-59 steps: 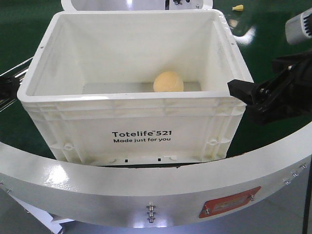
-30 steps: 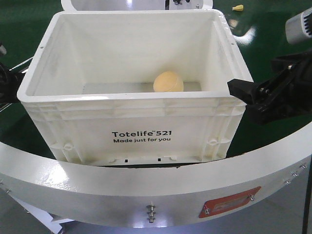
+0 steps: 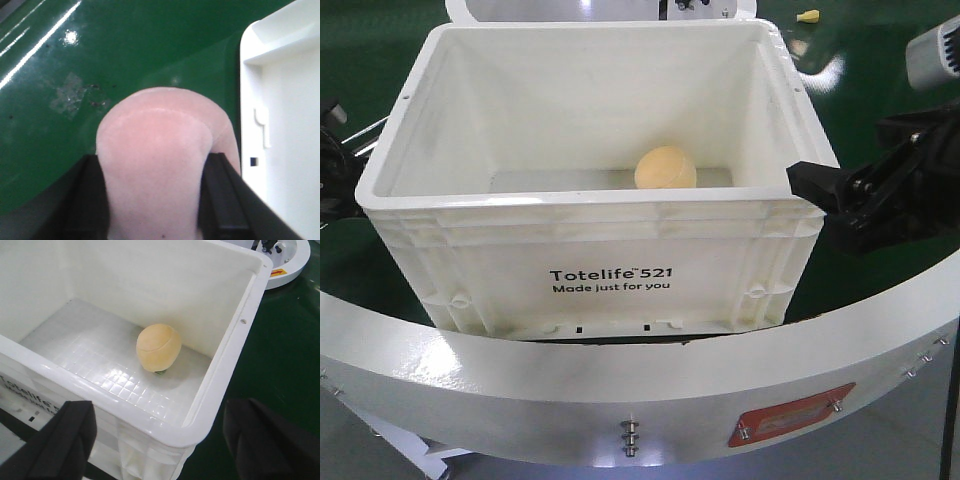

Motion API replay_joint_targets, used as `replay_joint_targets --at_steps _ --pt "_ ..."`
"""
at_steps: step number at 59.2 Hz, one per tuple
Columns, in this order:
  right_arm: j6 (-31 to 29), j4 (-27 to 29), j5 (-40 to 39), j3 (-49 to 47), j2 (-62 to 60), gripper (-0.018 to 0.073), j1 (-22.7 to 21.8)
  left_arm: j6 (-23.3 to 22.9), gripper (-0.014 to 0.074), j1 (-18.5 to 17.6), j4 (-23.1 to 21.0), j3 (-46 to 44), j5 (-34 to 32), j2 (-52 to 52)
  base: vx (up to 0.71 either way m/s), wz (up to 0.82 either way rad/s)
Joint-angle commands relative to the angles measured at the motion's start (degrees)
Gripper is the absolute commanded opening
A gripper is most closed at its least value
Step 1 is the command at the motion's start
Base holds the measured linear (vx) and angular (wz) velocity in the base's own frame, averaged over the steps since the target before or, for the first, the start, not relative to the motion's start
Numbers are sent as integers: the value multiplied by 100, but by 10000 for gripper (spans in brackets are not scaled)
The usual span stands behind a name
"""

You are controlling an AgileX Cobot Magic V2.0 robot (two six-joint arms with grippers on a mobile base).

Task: Place moving items into box and shelve
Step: 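Grasp the pink ball on the conveyor with the left gripper, then drop the pink ball into the tote and move both grippers to its rim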

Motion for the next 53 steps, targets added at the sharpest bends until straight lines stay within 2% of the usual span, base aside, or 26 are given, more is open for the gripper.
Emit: replay_joint_targets --at_steps 1,8,14,23,27,34,44,53 --pt "-2 -70 -442 -175 -39 564 -2 37 337 -9 3 -127 42 -220 0 0" --pt "-2 -70 -442 -175 -39 564 -2 32 300 -3 140 -223 170 -288 0 0" --pt "-2 -70 -437 -175 -39 564 -2 -39 294 -3 525 -380 238 -491 0 0" --pt "-2 -70 -442 -175 -39 564 -2 -447 294 -3 1282 -693 235 -1012 0 0" --pt "-2 -70 -442 -175 -39 564 -2 -654 294 -3 1426 -832 235 -1300 0 0" --pt "-2 -70 -442 -175 -39 564 -2 -673 294 -10 1330 -1081 256 -1840 0 0" --pt "-2 -70 -442 -175 -39 564 -2 -545 294 -110 933 -1191 148 -2509 0 0" --pt "-2 -70 -447 -175 -39 564 -2 50 294 -550 304 -1191 168 -2808 0 0"
